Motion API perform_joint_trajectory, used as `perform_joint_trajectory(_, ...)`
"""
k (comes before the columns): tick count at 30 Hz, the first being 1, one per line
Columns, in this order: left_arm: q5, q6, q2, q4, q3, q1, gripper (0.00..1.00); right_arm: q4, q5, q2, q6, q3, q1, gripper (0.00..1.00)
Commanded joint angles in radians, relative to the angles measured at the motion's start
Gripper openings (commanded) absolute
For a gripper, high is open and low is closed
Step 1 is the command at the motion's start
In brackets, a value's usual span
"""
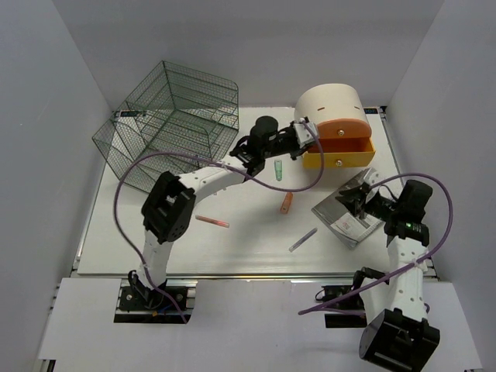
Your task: Organize the desk
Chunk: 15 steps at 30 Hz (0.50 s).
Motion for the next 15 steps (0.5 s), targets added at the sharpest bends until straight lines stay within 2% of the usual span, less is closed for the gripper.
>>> perform_joint_trajectory(1,-0.004,-0.198,-0.256,0.108,-0.133,0.013,0.26,-0.389,-0.237,0.034,-0.529,0.001,0.035,0.27)
perform_joint_trajectory(2,-0.016,-0.246,-0.305,0.106,-0.182,0.022,0.13,-0.452,-0.243,0.050,-0.735,0.001,0.047,0.22)
perform_joint_trajectory(3,-0.044,-0.304,-0.360,0.099,-0.239,0.022,0.08,-0.501,-0.239,0.057,-0.791,-0.004,0.073,0.18)
perform_joint_trajectory(4,-0.079,-0.326,-0.478,0.073,-0.364,0.022,0.03,-0.503,-0.225,0.066,-0.820,-0.010,0.102,0.10)
perform_joint_trajectory(5,-0.131,-0.346,-0.535,0.057,-0.427,0.022,0.00,-0.500,-0.179,0.078,-0.861,-0.016,0.119,0.04)
perform_joint_trajectory(6,-0.151,-0.391,-0.596,0.045,-0.492,0.022,0.00,-0.494,-0.153,0.089,-0.875,-0.022,0.154,0.03)
perform_joint_trajectory(7,-0.173,-0.393,-0.648,-0.008,-0.608,0.022,0.00,-0.488,-0.122,0.098,-0.889,-0.031,0.192,0.04)
perform_joint_trajectory(9,-0.256,-0.447,-0.797,-0.077,-0.705,0.022,0.00,-0.472,-0.023,0.133,-0.899,-0.040,0.260,0.08)
perform_joint_trajectory(11,-0.330,-0.458,-0.911,-0.194,-0.811,0.033,0.11,-0.419,0.077,0.153,-0.874,-0.063,0.344,0.22)
perform_joint_trajectory(12,-0.351,-0.462,-0.943,-0.226,-0.842,0.043,0.33,-0.396,0.109,0.159,-0.833,-0.074,0.390,0.33)
perform_joint_trajectory(15,-0.437,-0.456,-1.042,-0.296,-0.940,0.044,0.73,-0.347,0.223,0.192,-0.790,-0.088,0.502,0.44)
